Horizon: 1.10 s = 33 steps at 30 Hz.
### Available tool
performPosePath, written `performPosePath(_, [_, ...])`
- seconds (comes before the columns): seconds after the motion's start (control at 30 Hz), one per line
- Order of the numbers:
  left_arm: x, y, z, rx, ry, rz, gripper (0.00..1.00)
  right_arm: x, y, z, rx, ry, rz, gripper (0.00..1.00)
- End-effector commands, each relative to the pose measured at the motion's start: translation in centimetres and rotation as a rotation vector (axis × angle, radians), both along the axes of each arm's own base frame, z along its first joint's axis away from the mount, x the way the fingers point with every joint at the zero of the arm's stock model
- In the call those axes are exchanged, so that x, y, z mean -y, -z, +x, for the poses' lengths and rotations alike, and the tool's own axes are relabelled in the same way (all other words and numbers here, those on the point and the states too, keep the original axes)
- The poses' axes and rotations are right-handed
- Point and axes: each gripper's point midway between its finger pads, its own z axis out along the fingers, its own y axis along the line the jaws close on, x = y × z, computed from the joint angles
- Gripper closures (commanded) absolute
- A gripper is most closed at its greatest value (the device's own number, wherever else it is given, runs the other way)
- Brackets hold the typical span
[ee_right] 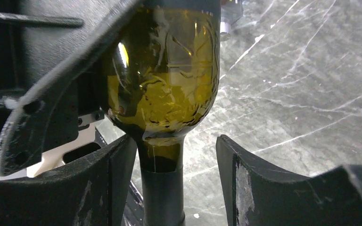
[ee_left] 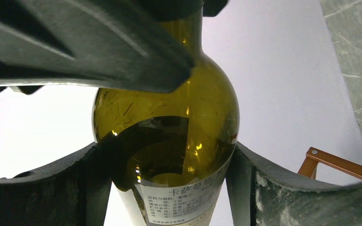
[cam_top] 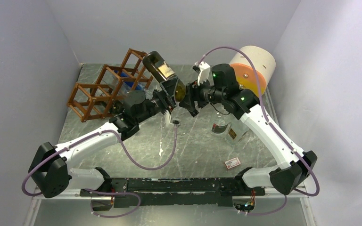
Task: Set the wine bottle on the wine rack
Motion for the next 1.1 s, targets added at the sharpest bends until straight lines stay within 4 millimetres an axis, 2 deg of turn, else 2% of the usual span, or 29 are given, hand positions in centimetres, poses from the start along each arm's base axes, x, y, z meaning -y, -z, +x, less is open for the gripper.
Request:
performPosePath(0.0, [-0.1,-7.9,-1.5,0.222,0.028,-0.134,0.93,-0.7,0.8,-0.2,-0.017,-0.006,0.007,0.35])
performPosePath(0.17, [0.1,-7.7,-1.0,0.2,0.015,-0.135,0.93,-1.1,2.5,0.1,-0.039,0.02,-0.002,0.4])
performPosePath(0.37, [0.2,-7.2,-0.1,0.137,-0.03,-0.143,0.93,-1.7,3.1,0.7,-0.037,0.054,0.01,0.57])
performPosePath(0.43, [0.1,-7.0,-0.1,0.123,-0.036,-0.153,0.92,-1.7,3.1,1.0,-0.028,0.065,0.015,0.64])
performPosePath(0.63, [0.2,-6.7,-0.5,0.083,-0.028,-0.172,0.86,-1.8,2.9,1.6,-0.012,0.087,0.019,1.0])
performPosePath(0.7, [0.2,-6.7,-0.7,0.065,-0.022,-0.181,0.81,-1.6,2.7,1.8,-0.002,0.098,0.022,1.0])
performPosePath(0.77, [0.0,-6.8,-0.9,0.049,-0.017,-0.201,0.71,-1.5,2.3,1.9,0.013,0.111,0.03,1.0])
performPosePath(0.83, [0.0,-7.0,-1.3,0.02,0.008,-0.256,0.46,-1.3,1.8,2.1,0.036,0.13,0.044,1.0])
performPosePath(0.9, [0.0,-7.1,-1.7,0.002,0.036,-0.302,0.29,-1.1,1.0,2.4,0.063,0.151,0.062,1.0])
performPosePath(0.93, [-0.1,-6.8,-1.9,-0.002,0.042,-0.307,0.11,-0.9,0.6,2.5,0.078,0.163,0.071,1.0])
performPosePath(0.97, [-0.1,-6.4,-2.0,-0.005,0.045,-0.305,0.01,-0.7,0.2,2.7,0.093,0.181,0.083,1.0])
performPosePath(1.07, [-0.2,-5.2,-2.1,-0.004,0.045,-0.299,0.01,0.1,-1.2,3.1,0.139,0.233,0.107,1.0])
